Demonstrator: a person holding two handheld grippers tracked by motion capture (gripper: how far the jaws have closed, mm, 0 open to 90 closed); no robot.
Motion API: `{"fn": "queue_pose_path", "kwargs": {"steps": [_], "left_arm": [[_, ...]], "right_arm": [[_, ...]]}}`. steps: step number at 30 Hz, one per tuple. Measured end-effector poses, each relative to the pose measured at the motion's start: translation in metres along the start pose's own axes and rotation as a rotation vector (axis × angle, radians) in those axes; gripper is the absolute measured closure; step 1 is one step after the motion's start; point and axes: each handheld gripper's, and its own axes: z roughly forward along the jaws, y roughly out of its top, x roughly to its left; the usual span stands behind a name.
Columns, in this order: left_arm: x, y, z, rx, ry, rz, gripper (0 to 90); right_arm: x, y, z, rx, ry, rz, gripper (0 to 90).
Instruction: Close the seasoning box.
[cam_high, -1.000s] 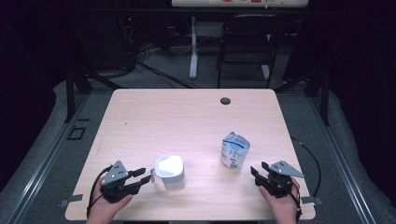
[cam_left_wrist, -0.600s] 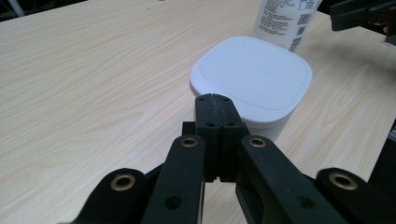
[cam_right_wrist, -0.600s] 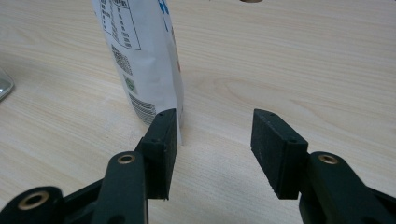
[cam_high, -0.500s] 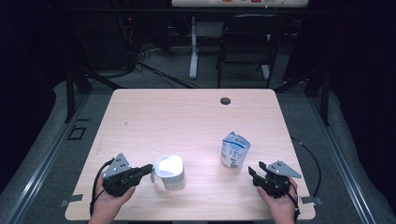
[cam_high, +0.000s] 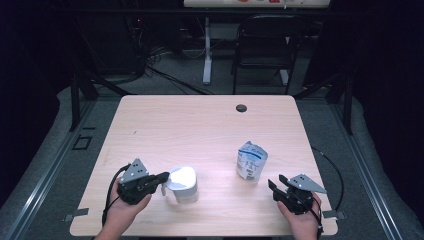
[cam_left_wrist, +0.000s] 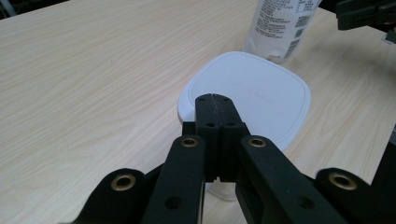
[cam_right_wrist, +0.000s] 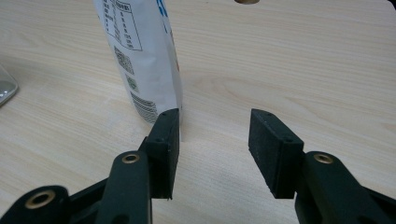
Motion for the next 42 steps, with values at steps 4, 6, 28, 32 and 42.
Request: {"fn": "queue_pose_path", "kwargs": {"steps": [4, 6, 28, 32, 42], "left_arm": [[0.0, 0.005, 0.001, 0.033, 0.006, 0.024, 90.0], [0.0, 0.008, 0.001, 0.054, -0.005, 0.032, 90.0], [-0.001, 0.015, 0.001, 0.115, -0.024, 0.039, 90.0], [-0.002, 0.015, 0.001, 0.114, -0.015, 0.038, 90.0], [-0.002, 0.014, 0.0, 0.111, -0.018, 0.04, 90.0]], "right_arm": [[-0.001, 0.0, -0.001, -0.005, 0.003, 0.001, 54.1], [-0.001, 0.0, -0.001, -0.004, 0.004, 0.002, 54.2], [-0.003, -0.001, 0.001, -0.016, -0.016, 0.025, 53.1], [-0.002, -0.002, 0.002, -0.015, -0.003, 0.024, 53.1], [-0.002, -0.003, 0.004, -0.002, 0.017, 0.037, 49.8]]}}
